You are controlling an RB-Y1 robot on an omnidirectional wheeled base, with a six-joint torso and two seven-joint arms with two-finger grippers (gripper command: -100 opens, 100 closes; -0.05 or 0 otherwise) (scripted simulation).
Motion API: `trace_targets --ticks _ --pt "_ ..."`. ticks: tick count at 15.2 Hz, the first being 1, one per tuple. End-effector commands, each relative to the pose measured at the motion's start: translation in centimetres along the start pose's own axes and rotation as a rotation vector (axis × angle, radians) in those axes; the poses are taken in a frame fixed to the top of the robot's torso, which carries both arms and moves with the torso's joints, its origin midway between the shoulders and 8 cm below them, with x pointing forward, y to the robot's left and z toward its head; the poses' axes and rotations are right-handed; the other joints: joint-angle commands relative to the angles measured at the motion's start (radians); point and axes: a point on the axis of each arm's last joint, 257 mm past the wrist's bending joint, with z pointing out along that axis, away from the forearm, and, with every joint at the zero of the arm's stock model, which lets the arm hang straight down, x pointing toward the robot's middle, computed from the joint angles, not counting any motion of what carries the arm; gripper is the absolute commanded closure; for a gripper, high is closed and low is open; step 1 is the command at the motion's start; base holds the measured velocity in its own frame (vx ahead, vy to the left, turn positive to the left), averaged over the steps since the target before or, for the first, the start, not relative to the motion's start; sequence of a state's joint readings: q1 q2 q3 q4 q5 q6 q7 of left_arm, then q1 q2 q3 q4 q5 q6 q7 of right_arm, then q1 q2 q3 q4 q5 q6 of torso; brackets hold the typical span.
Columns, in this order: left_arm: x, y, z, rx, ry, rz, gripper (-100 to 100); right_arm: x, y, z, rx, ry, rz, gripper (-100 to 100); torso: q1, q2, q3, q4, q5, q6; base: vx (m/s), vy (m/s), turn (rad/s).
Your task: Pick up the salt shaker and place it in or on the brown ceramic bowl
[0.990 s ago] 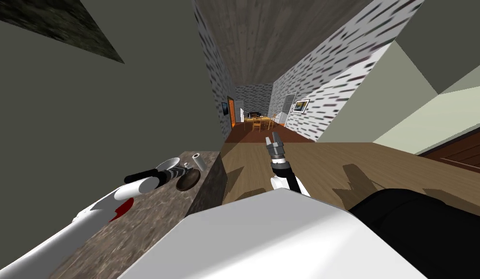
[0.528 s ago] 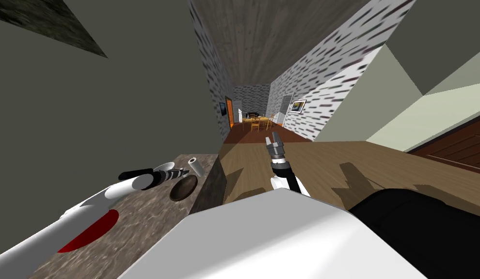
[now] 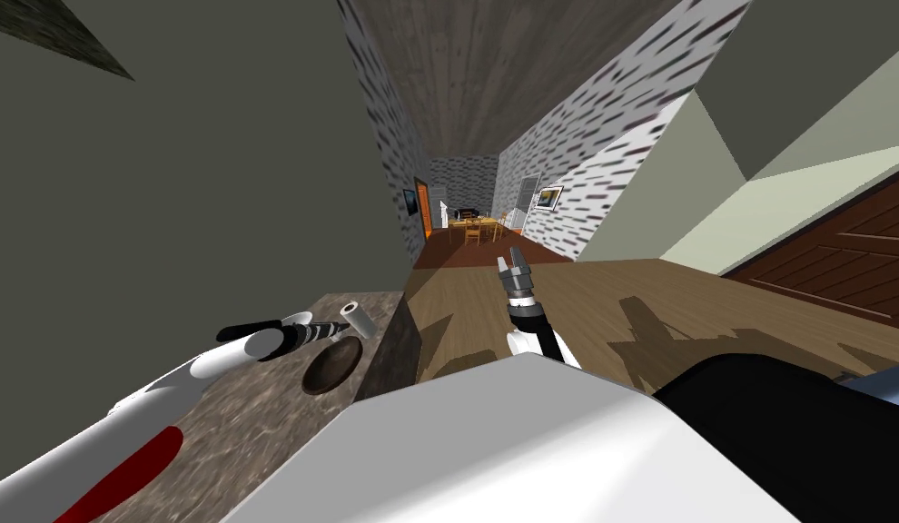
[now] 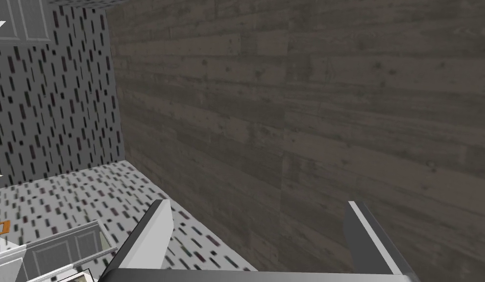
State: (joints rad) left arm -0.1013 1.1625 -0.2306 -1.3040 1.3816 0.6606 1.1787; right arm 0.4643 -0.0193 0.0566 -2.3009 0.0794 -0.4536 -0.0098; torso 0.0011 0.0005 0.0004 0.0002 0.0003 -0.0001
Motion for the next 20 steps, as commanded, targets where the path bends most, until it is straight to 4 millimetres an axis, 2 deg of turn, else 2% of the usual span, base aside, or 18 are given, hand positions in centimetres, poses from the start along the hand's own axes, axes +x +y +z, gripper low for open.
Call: trace_targets --ticks 1,5,8,9,10,15,20 --pt "0.0 0.0 0.0 0.0 0.0 0.0 100 0.0 0.0 0.0 0.0 0.0 0.0 0 0.0 0.0 0.0 0.0 0.0 0.0 -0.009 0.0 -0.001" --pt "0.2 -0.1 -0.1 0.002 0.003 0.001 100 0.0 0.0 0.0 0.0 0.0 0.0 0 0.0 -0.002 -0.001 -0.001 0.001 0.0 -0.001 0.001 0.003" --pt "0.6 1.3 -0.6 -0.026 -0.009 0.025 100 0.0 0.0 0.0 0.0 0.0 0.0 0 0.001 -0.002 -0.002 -0.001 0.001 -0.003 0.031 -0.001 0.202" --pt "0.6 0.9 -0.4 -0.017 -0.004 0.019 100 0.0 0.0 0.0 0.0 0.0 0.0 0 0.001 -0.003 -0.002 -0.001 0.001 -0.002 0.027 -0.003 0.071" --pt "1.3 1.0 -1.3 -0.025 -0.009 0.02 100 0.0 0.0 0.0 0.0 0.0 0.0 0 0.001 -0.003 -0.002 -0.001 0.001 -0.001 -0.029 -0.028 0.037" --pt "3.2 1.1 -3.1 -0.036 -0.012 0.024 100 0.0 0.0 0.0 0.0 0.0 0.0 0 -0.005 0.007 0.004 0.001 0.0 -0.001 -0.1 -0.064 0.041" --pt "5.0 1.4 -5.0 -0.046 -0.019 0.03 100 0.0 0.0 0.0 0.0 0.0 0.0 0 -0.006 0.007 0.004 0.001 -0.001 -0.001 -0.08 -0.059 0.034"
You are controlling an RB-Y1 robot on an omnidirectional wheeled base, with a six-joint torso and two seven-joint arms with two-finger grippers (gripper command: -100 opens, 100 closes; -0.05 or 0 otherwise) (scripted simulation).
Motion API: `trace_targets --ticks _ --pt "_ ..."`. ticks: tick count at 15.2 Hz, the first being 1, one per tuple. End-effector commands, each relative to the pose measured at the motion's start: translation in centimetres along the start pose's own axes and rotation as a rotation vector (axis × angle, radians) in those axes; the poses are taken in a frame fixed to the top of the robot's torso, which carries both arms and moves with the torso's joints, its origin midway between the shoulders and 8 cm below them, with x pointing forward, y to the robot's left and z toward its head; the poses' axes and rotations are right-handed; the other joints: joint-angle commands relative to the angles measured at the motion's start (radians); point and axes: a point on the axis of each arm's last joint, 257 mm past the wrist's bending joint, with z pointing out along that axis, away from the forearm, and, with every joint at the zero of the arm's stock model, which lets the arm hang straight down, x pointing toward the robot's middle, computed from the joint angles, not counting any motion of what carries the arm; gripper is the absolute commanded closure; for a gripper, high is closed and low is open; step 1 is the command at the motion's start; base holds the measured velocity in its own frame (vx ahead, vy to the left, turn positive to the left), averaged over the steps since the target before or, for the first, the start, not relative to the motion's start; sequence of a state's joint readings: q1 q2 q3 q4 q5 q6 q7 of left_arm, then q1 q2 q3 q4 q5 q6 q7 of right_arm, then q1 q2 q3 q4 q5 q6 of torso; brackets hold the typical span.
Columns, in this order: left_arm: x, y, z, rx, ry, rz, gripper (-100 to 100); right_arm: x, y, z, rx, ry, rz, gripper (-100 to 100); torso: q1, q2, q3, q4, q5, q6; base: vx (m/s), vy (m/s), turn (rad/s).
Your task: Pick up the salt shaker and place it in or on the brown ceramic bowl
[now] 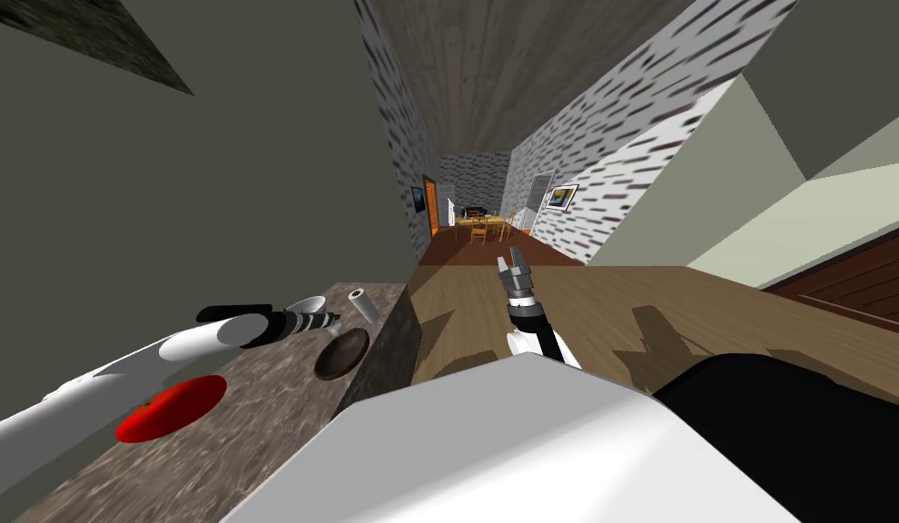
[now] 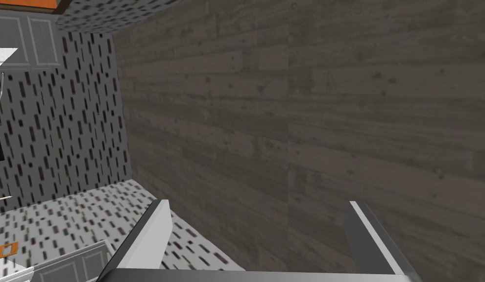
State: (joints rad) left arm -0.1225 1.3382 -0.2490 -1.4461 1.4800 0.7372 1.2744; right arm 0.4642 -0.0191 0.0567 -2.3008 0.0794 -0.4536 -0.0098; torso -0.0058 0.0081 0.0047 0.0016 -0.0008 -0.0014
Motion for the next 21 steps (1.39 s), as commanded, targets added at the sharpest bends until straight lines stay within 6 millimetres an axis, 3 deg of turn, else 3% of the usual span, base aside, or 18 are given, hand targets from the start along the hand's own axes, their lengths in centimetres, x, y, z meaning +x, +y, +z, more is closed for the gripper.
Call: trace_targets --ticks 1,6,7,8,12,13,20,21 --pt "0.7 0.3 -0.8 -0.005 -0.005 0.002 100 0.0 0.0 0.0 0.0 0.0 0.0 0 0.0 0.0 0.0 0.0 0.0 0.0 -0.081 -0.058 0.039" --pt "1.9 0.7 -2.4 -0.012 -0.017 0.008 100 0.0 0.0 0.0 0.0 0.0 0.0 0 0.0 0.001 0.001 0.0 0.0 0.0 -0.086 -0.048 0.032" --pt "1.6 0.7 -1.9 -0.01 -0.013 0.008 100 0.0 0.0 0.0 0.0 0.0 0.0 0 0.0 0.001 0.001 0.0 0.0 0.0 -0.057 -0.028 0.014" --pt "1.6 0.7 -2.0 -0.011 -0.014 0.007 -100 0.0 0.0 0.0 0.0 0.0 0.0 0 0.001 0.0 0.0 0.0 0.0 0.0 -0.021 -0.012 0.003" --pt "1.6 0.7 -2.0 -0.012 -0.015 0.006 -100 0.0 0.0 0.0 0.0 0.0 0.0 0 0.004 -0.005 -0.003 -0.001 0.001 0.0 -0.004 -0.002 0.0" --pt "2.8 1.0 -3.2 -0.014 -0.014 0.008 -100 0.0 0.0 0.0 0.0 0.0 0.0 0 0.005 -0.006 -0.004 -0.001 0.001 0.0 0.001 0.008 0.016" --pt "5.2 1.7 -5.9 -0.018 -0.018 0.012 -100 0.0 0.0 0.0 0.0 0.0 0.0 0 0.006 -0.008 -0.005 -0.002 0.001 0.0 0.011 0.02 0.011" --pt "4.9 1.6 -5.4 -0.017 -0.016 0.014 -100 0.0 0.0 0.0 0.0 0.0 0.0 0 0.006 -0.008 -0.005 -0.002 0.001 0.001 0.005 0.01 0.003"
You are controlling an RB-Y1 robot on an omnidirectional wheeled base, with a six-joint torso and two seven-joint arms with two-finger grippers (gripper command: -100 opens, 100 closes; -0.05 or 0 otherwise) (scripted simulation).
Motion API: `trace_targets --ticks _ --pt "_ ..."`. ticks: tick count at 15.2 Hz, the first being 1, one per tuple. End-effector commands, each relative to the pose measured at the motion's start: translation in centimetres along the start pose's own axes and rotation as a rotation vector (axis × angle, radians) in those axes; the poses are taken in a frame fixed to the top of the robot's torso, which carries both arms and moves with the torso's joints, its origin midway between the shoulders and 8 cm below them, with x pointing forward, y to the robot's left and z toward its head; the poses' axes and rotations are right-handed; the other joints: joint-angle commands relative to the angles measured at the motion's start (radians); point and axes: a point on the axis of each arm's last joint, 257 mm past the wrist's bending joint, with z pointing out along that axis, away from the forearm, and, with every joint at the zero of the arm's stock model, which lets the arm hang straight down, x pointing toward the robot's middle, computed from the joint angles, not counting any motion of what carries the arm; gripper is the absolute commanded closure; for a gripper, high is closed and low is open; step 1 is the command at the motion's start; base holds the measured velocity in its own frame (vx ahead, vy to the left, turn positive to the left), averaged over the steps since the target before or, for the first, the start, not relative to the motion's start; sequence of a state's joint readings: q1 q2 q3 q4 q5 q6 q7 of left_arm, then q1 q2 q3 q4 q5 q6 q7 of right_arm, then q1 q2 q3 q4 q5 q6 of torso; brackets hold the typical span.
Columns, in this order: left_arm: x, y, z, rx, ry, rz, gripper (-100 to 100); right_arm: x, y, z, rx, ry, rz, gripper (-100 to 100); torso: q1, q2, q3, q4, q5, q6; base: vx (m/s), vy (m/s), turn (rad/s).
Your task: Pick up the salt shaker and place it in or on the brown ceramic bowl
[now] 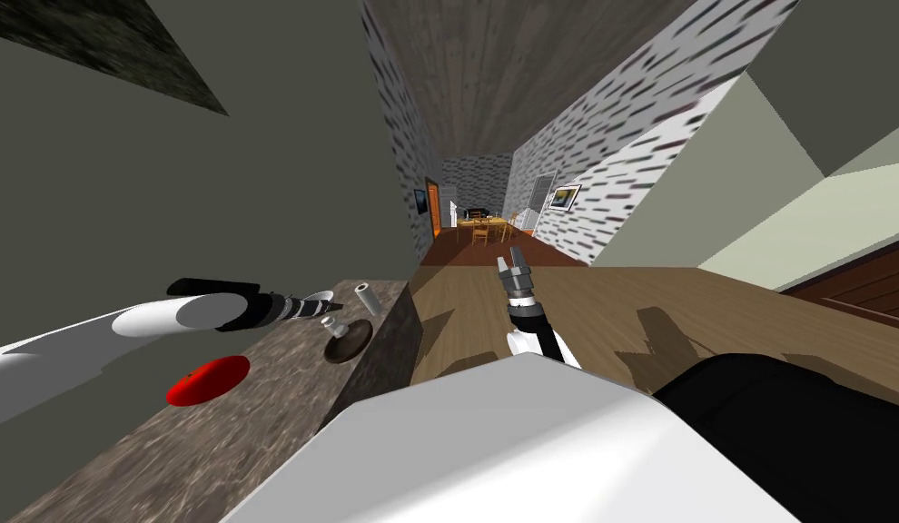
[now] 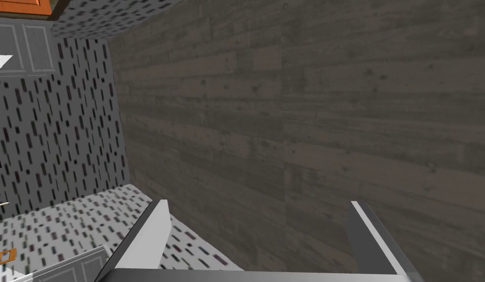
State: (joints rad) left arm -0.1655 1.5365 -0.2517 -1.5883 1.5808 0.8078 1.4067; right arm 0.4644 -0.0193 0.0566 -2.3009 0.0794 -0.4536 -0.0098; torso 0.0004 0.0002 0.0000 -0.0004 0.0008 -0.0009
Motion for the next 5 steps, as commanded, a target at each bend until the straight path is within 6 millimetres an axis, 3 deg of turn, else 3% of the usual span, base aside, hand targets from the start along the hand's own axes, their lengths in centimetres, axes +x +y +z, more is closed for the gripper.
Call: trace_targets --ticks 1,5 --pt "0.0 0.0 0.0 0.0 0.0 0.0 -100 0.0 0.0 0.0 0.0 0.0 0.0 0 0.0 0.0 0.0 0.0 0.0 0.0 0.0 0.0 0.0" --pt "-0.01 0.0 0.0 0.0 0.0 -0.001 -100 0.0 0.0 0.0 0.0 0.0 0.0 0 -0.001 0.0 0.0 0.0 0.0 0.0 0.0 0.0 0.0"
